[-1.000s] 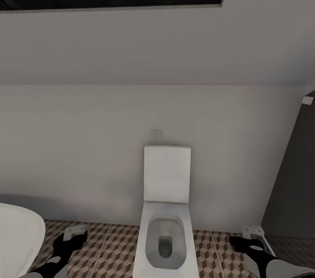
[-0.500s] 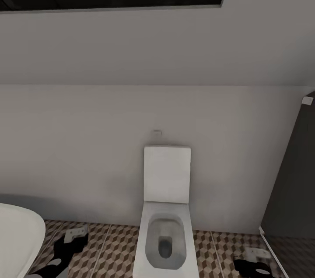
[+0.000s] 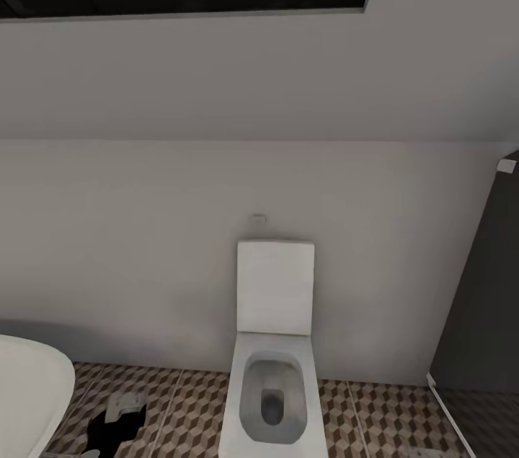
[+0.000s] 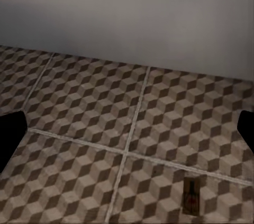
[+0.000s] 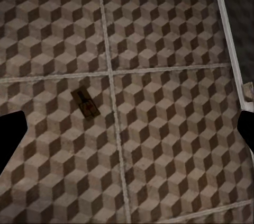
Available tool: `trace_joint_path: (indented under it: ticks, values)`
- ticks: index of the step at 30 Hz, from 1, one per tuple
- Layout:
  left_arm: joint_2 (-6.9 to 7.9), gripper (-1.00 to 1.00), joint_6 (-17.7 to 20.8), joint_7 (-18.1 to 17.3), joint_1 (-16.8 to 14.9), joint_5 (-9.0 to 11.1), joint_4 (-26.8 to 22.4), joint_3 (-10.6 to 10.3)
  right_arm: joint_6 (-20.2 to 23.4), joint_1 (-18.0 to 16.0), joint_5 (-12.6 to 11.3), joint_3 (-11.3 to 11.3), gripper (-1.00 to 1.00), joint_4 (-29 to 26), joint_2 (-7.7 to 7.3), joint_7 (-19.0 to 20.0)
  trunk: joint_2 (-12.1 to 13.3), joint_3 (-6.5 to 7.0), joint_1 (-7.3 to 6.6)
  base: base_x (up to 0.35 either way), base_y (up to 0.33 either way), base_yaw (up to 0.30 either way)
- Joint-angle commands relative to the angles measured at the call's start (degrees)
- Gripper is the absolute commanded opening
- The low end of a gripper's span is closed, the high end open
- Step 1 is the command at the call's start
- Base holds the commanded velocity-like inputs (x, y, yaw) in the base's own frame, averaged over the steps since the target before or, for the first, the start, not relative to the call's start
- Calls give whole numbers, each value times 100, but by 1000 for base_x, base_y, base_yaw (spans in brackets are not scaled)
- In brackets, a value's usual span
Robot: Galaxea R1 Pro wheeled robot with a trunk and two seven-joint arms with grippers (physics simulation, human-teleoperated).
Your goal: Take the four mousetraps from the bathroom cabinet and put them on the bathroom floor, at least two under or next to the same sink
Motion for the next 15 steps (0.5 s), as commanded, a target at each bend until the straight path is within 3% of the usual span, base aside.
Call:
trace_joint_path:
  ticks: [1,15]
  values:
    - [-3,100,-1,27,14,21,3,-50,-31,24,-34,49,100,17,7,0,-4,-7,0,0,0,0]
    - [-61,100,1101,18,333,21,2,-51,-23,482,210,48,100,17,160,-2,-4,-7,0,0,0,0]
